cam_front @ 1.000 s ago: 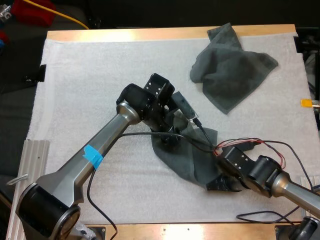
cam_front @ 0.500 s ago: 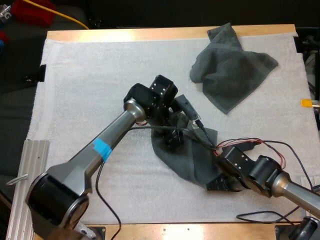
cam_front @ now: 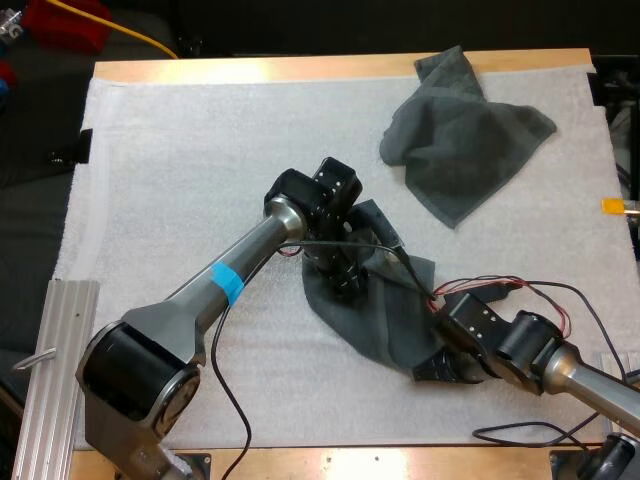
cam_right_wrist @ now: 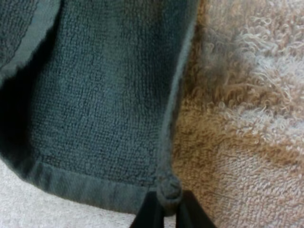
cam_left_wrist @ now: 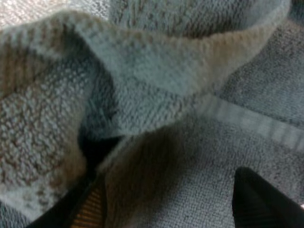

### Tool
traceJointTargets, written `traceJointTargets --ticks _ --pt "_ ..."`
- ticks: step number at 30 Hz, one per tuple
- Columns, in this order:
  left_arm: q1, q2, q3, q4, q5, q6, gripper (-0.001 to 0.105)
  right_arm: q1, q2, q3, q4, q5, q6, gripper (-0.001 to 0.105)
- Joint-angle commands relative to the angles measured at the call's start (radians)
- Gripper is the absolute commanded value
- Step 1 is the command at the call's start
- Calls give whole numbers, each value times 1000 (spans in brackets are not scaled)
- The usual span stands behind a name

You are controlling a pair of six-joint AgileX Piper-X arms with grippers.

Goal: Pick towel from pile, fold and stack

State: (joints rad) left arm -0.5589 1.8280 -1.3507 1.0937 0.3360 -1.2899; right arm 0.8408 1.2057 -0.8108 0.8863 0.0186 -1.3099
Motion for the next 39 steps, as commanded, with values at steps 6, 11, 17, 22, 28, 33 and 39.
traceJointTargets --ticks 6,11,17,22,28,33,39 --pt "-5 -1 -5 -60 12 17 56 2 0 0 9 -8 -1 1" --pt "-5 -1 -5 -86 -14 42 56 2 0 0 9 -8 -1 1" --pt "-5 2 -5 -121 -18 43 56 2 0 0 9 -8 -1 1" --pt "-5 41 -2 -93 -16 43 56 2 0 0 9 -8 -1 1" --pt "-5 73 -2 -55 -10 43 56 2 0 0 9 -8 -1 1" --pt "-5 70 -5 -44 26 43 54 2 0 0 9 -8 -1 1" --pt "-5 70 -5 -33 57 43 27 2 0 0 9 -8 -1 1"
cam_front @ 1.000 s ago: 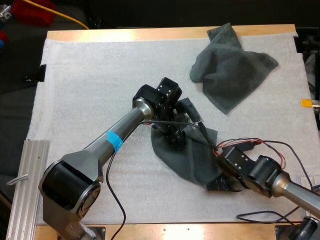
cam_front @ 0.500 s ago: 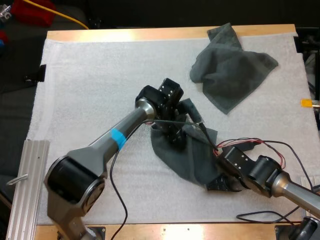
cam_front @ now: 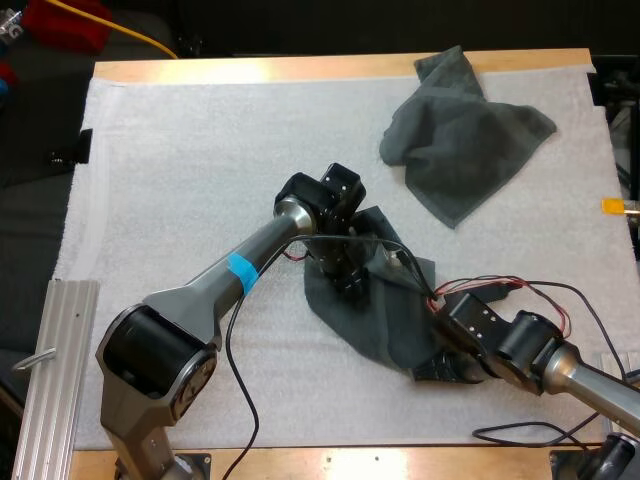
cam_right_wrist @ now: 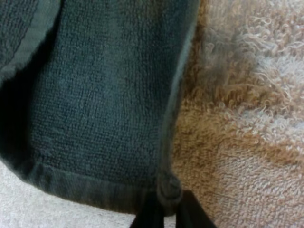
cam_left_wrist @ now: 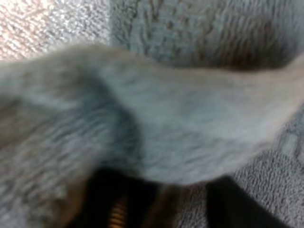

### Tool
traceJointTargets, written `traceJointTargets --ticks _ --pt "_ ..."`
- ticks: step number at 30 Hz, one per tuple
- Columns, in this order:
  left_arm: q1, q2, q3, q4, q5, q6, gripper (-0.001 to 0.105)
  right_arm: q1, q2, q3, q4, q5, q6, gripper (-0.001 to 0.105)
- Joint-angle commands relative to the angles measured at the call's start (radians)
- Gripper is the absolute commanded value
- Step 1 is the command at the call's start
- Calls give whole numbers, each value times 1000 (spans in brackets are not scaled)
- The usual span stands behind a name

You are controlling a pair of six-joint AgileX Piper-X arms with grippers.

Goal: Pick towel from pile, fold and stack

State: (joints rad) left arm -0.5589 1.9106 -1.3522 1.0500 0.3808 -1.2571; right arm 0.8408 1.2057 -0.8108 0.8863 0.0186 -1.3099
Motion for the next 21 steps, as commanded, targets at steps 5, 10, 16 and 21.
traceJointTargets --ticks 5,10,16,21 --pt "-5 -20 -4 57 17 19 6 2 0 0 9 -8 -1 1" --pt "-2 -69 -4 101 20 72 0 2 0 0 9 -8 -1 1" --pt "1 -166 -4 119 69 97 0 2 0 0 9 -8 -1 1" --pt "4 -242 -4 140 73 97 0 2 -32 -19 9 -8 -24 1"
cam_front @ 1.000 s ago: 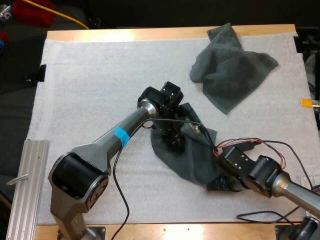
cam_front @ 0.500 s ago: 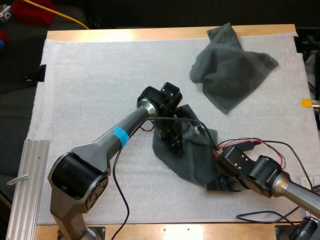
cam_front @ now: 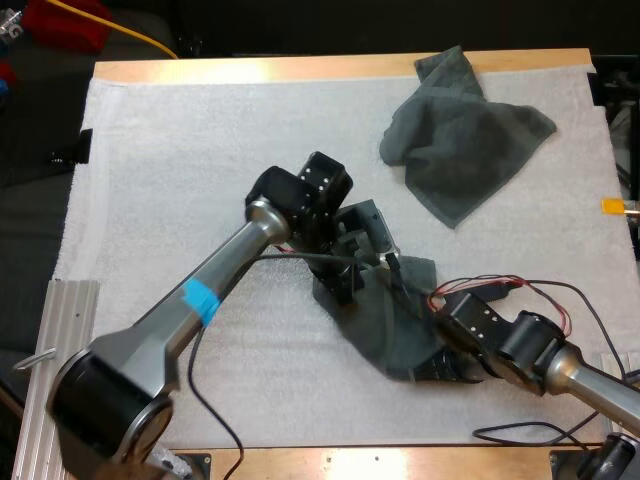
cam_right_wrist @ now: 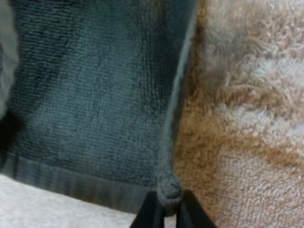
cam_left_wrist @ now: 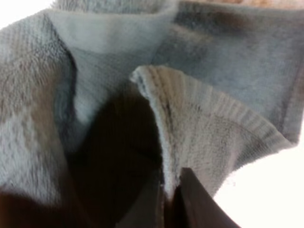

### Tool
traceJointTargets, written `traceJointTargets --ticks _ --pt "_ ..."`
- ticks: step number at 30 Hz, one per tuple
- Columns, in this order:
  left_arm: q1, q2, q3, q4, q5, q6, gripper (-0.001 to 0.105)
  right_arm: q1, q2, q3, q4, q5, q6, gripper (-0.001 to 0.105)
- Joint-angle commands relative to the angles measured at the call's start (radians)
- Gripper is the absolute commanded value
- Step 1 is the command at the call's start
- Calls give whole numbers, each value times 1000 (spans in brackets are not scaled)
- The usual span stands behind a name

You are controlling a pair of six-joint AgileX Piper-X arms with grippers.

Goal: Pick towel from pile, fold and stack

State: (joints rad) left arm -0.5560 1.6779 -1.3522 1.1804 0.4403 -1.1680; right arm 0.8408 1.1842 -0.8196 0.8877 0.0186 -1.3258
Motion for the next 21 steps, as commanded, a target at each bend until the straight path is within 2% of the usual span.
traceJointTargets --ticks 1,5,11,16,21 --pt "8 -31 -4 17 13 7 0 2 -26 -22 11 -8 -18 1" --pt "50 -118 -4 29 33 -4 0 0 -79 -81 32 58 -22 1" --pt "167 -275 -4 28 139 -48 0 0 -114 -225 76 161 -50 1" --pt "234 -386 -4 18 249 -96 0 0 -114 -348 90 184 -65 1" --pt "242 -475 -4 18 232 -127 0 0 -114 -460 130 218 -65 1"
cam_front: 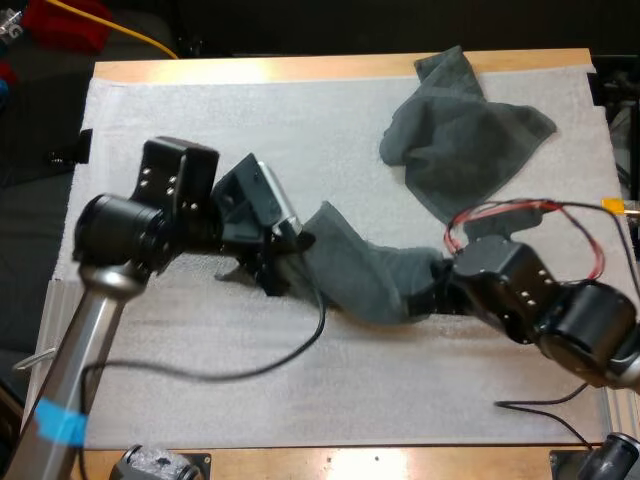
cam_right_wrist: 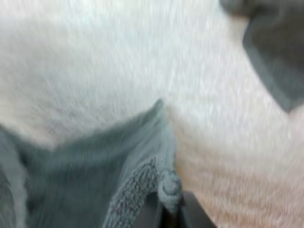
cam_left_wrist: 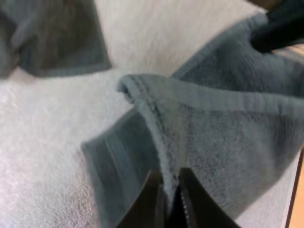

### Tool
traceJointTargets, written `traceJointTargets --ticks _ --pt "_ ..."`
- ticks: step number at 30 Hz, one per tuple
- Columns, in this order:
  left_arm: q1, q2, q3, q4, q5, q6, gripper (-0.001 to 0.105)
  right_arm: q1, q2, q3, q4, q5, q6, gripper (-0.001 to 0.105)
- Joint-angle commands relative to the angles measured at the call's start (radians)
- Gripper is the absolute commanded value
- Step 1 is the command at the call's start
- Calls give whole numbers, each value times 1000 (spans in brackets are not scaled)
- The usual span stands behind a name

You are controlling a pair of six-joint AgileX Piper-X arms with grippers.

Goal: Pick towel from pile, fold and stack

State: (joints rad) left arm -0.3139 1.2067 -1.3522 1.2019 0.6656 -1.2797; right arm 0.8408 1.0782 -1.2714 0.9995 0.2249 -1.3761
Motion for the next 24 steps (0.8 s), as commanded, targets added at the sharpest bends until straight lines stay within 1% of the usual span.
traceJointTargets --ticks 1,3,5,10,13,16,17,19,20,22,24 --pt "0 -24 -4 -3 4 -26 0 0 -8 -32 37 11 -15 1" --pt "0 -54 -4 -3 3 -33 0 0 -8 -71 72 11 -17 1" --pt "0 -92 -4 0 3 -48 0 0 -8 -115 139 16 -17 1" --pt "0 -176 7 10 3 -86 0 0 -10 -167 271 19 -17 1" --pt "0 -237 52 9 3 -118 0 3 -12 -192 347 17 -17 1" --pt "-10 -311 126 9 3 -142 0 3 -13 -211 414 12 -17 1" --pt "-15 -338 153 7 2 -154 0 3 -13 -215 430 -4 -17 1" --pt "-18 -372 186 3 3 -164 0 3 -18 -216 448 -34 -17 1" --pt "-17 -390 203 3 3 -183 0 13 -18 -216 456 -47 -17 1" --pt "-20 -418 232 3 4 -200 0 43 -20 -216 461 -47 -14 1" --pt "-27 -444 259 3 22 -211 0 82 -21 -216 465 -47 4 1"
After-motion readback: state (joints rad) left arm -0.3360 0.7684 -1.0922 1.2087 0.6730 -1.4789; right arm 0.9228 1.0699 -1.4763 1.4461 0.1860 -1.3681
